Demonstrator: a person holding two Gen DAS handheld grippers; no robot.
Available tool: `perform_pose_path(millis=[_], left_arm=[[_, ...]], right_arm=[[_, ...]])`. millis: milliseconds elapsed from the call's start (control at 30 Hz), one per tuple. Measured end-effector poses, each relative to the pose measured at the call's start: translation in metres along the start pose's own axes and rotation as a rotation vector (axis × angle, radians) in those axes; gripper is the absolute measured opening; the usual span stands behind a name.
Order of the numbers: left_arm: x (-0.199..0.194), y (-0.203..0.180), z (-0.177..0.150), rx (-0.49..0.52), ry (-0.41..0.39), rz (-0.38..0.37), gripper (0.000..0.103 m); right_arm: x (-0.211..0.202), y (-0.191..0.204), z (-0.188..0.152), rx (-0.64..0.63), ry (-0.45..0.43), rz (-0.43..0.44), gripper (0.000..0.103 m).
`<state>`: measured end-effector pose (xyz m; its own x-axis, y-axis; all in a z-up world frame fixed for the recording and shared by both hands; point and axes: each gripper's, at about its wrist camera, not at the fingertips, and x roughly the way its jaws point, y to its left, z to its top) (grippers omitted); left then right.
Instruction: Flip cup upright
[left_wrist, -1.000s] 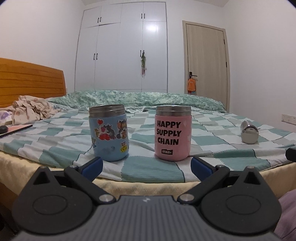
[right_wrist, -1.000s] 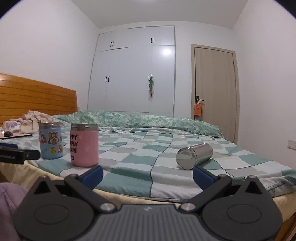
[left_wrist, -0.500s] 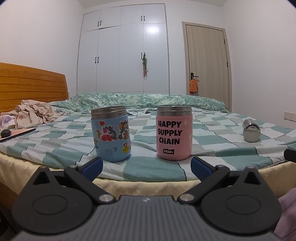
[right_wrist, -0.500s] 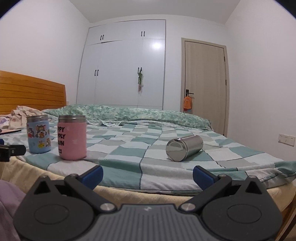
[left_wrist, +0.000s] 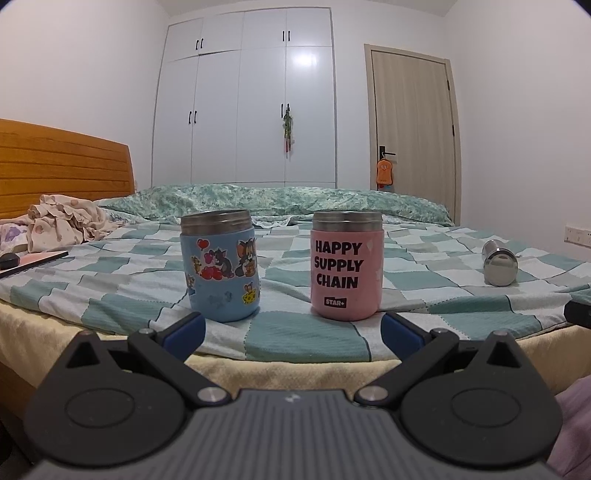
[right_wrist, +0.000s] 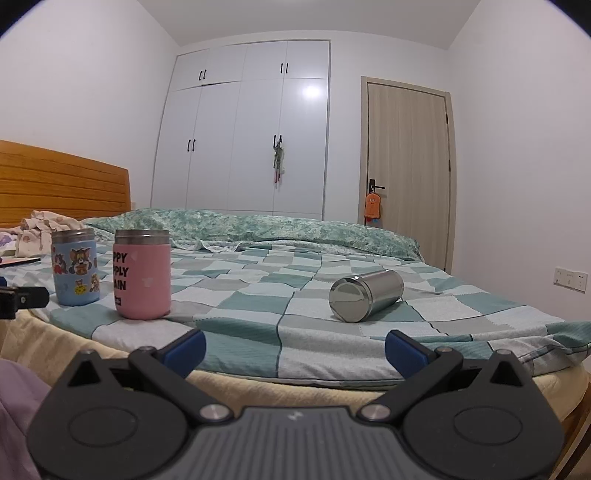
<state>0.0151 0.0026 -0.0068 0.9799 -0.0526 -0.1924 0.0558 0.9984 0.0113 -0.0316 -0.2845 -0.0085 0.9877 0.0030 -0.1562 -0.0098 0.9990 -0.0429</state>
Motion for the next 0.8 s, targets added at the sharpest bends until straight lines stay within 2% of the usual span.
perform_pose_path(millis=[800], left_arm=[[-0.001,-0.0017,0.0001,-0.003,-0.004,-0.003,0.103]], right_arm=[[0.0003,-0.0002,-0.0005,-0.001,-0.006,0.0,0.103]])
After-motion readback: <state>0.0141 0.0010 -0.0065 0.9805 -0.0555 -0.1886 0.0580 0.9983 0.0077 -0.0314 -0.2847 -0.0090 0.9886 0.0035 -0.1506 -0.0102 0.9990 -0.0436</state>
